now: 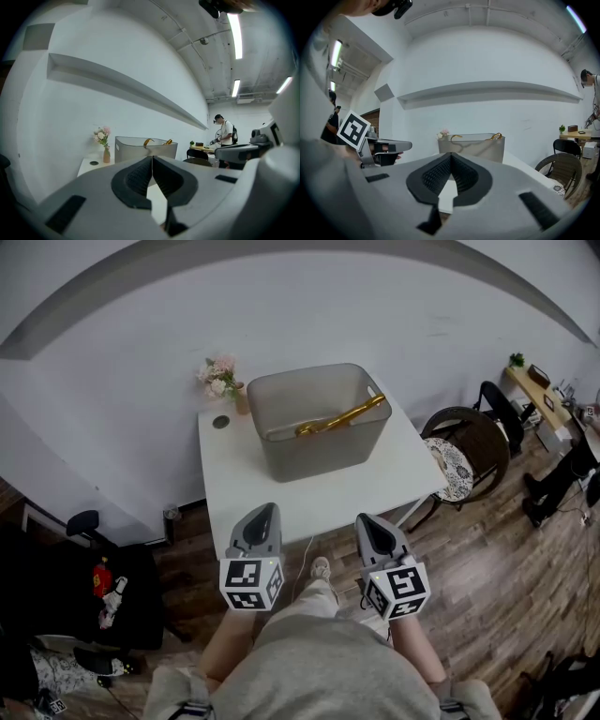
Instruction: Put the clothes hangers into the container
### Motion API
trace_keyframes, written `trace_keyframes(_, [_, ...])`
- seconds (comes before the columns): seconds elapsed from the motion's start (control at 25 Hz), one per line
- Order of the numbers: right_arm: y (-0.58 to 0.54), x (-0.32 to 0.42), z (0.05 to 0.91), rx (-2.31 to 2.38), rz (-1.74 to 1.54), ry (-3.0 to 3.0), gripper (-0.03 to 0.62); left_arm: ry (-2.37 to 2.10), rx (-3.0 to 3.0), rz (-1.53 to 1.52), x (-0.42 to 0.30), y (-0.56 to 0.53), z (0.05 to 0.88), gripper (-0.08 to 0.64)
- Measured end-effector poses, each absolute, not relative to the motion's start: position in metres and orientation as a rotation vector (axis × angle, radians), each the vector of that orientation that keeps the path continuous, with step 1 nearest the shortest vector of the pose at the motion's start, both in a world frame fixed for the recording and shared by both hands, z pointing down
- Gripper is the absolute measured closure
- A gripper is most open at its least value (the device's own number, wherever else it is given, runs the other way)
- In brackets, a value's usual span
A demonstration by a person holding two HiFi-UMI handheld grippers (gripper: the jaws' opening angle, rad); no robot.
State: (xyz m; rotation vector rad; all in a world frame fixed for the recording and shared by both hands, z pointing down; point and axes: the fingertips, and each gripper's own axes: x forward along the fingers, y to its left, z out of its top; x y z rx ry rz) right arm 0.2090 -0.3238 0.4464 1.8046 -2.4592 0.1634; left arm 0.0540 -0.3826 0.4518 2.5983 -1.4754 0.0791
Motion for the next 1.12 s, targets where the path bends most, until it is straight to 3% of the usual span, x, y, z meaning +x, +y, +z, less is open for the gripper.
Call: trace_keyframes(1.12, [-0.3321,0.2122,0.4494,1.833,0.163,-2.44,0.595,-1.459,2.588,0.099,0.061,-0.3845,0.4606,0.549])
